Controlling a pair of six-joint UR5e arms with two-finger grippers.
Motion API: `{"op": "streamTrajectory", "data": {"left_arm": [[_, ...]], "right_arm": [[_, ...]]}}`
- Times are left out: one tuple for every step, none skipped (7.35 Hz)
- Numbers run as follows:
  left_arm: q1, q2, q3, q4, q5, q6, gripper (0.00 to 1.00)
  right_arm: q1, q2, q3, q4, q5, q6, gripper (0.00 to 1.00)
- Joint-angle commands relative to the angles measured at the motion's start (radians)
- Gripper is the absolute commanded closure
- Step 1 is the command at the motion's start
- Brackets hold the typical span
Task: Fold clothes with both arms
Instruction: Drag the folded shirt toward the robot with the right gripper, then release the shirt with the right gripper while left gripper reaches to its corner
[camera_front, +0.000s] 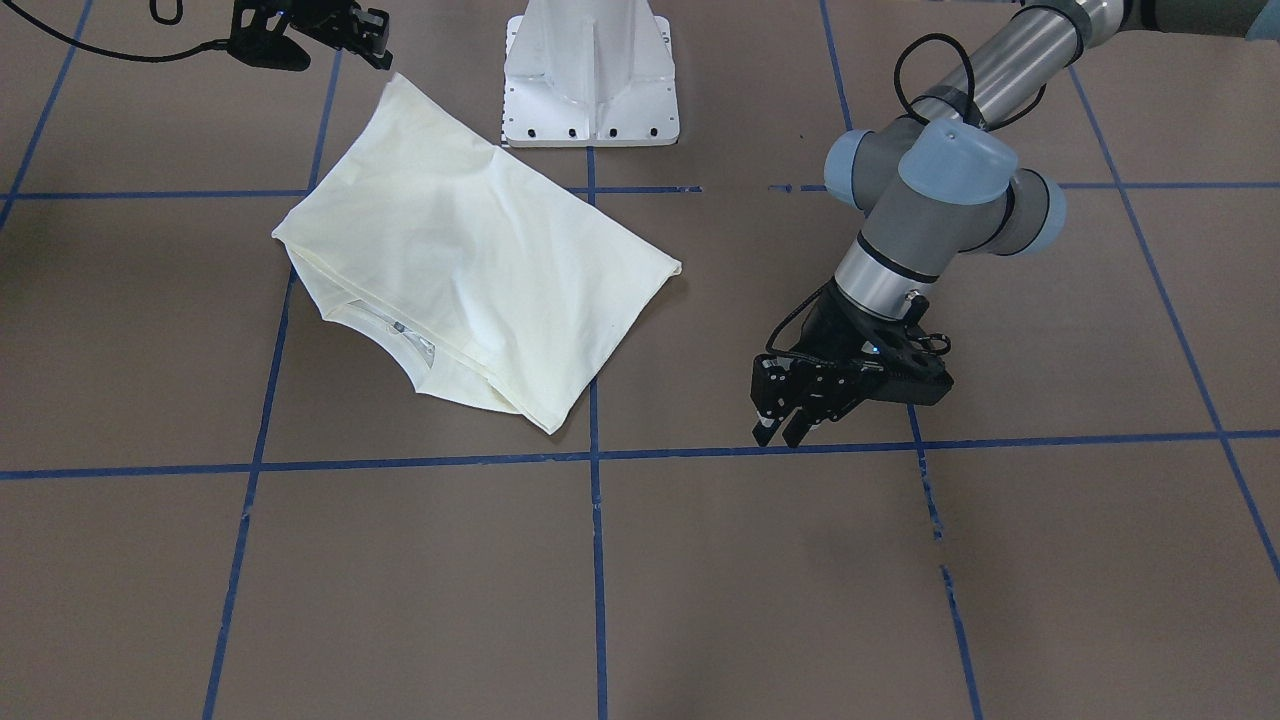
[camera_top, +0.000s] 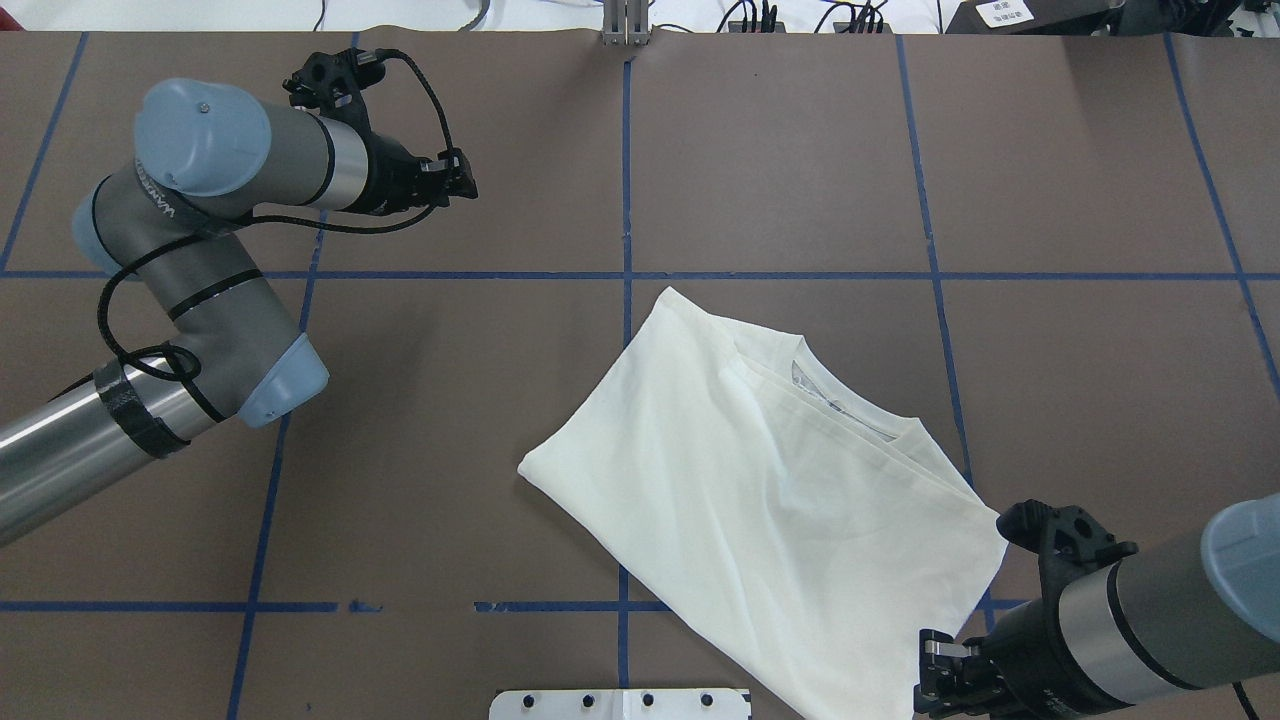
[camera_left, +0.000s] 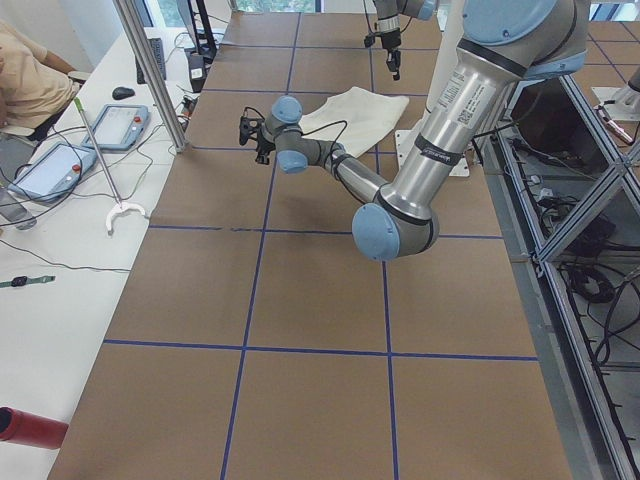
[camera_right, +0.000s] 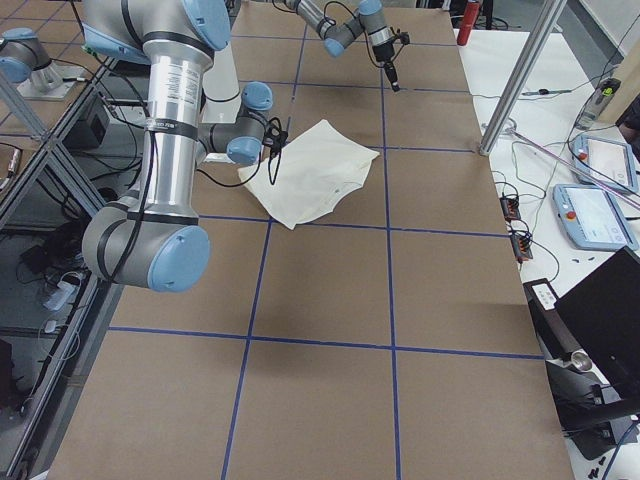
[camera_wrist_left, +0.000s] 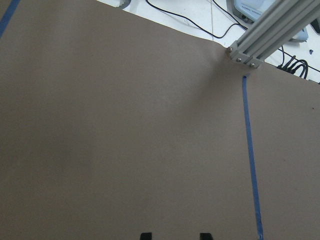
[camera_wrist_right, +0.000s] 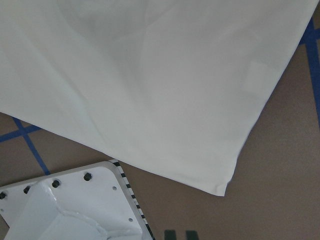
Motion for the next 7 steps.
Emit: {"op": "streamTrajectory", "data": {"left_arm": [[-0.004, 0.007, -0.003, 0.003, -0.144, -0.003, 0.53], [-0.001, 0.006, -0.017, 0.003, -0.176, -0.038, 0.49], [0.026, 0.006, -0.068, 0.005, -0.187, -0.163, 0.49], [0.089, 0.047, -0.145, 0.019, -0.2, -0.3, 0.49], [0.164, 0.096, -0.209, 0.022, -0.19, -0.407, 0.49], [0.238, 0.101, -0.215, 0.022, -0.144, -0.472, 0.49], [0.314, 0.109, -0.207, 0.025, -0.086, -0.509, 0.49]], "right_arm": [[0.049, 0.091, -0.067, 0.0, -0.038, -0.001, 0.0], [0.121, 0.136, -0.119, 0.0, -0.09, -0.002, 0.0], [0.185, 0.186, -0.174, 0.003, -0.163, -0.012, 0.0], [0.271, 0.243, -0.22, 0.0, -0.205, -0.013, 0.0], [0.36, 0.279, -0.291, 0.006, -0.199, -0.035, 0.0], [0.415, 0.375, -0.405, 0.004, -0.205, -0.111, 0.0], [0.466, 0.442, -0.499, 0.004, -0.201, -0.122, 0.0]]}}
